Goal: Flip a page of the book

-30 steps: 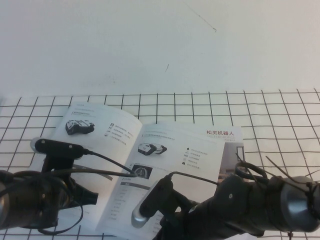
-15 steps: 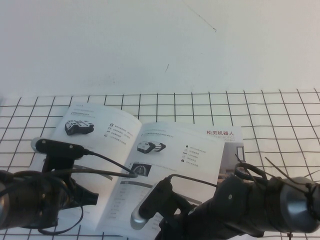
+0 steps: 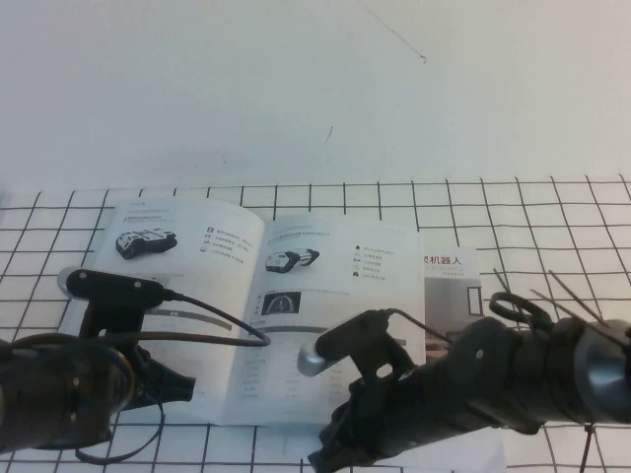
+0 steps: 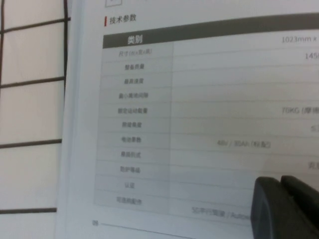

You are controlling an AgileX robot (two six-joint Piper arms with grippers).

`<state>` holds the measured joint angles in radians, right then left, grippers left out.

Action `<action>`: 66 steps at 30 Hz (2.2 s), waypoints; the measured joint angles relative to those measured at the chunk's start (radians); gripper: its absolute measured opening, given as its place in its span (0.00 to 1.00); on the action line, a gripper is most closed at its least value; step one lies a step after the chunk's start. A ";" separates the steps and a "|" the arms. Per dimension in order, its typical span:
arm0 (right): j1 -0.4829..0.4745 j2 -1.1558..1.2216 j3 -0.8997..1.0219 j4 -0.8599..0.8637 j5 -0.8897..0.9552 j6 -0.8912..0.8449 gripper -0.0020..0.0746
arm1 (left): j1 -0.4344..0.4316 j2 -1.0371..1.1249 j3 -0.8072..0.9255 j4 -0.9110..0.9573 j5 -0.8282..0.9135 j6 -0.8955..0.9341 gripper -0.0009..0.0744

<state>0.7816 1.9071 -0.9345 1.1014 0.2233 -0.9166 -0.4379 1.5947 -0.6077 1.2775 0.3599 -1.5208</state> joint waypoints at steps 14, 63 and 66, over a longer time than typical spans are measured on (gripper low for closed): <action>-0.136 -0.075 0.002 -0.014 0.047 -0.003 0.03 | 0.000 0.000 0.000 -0.007 -0.022 0.009 0.01; -0.136 -1.321 0.744 0.127 -0.454 -0.217 0.03 | 0.001 -1.022 0.017 0.517 -1.334 -0.579 0.01; -0.136 -1.321 0.763 0.242 -0.513 -0.217 0.03 | 0.001 -1.022 0.017 0.517 -1.334 -0.584 0.01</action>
<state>0.6457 0.5858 -0.1715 1.3433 -0.2896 -1.1339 -0.4364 0.5730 -0.5903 1.7949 -0.9744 -2.1047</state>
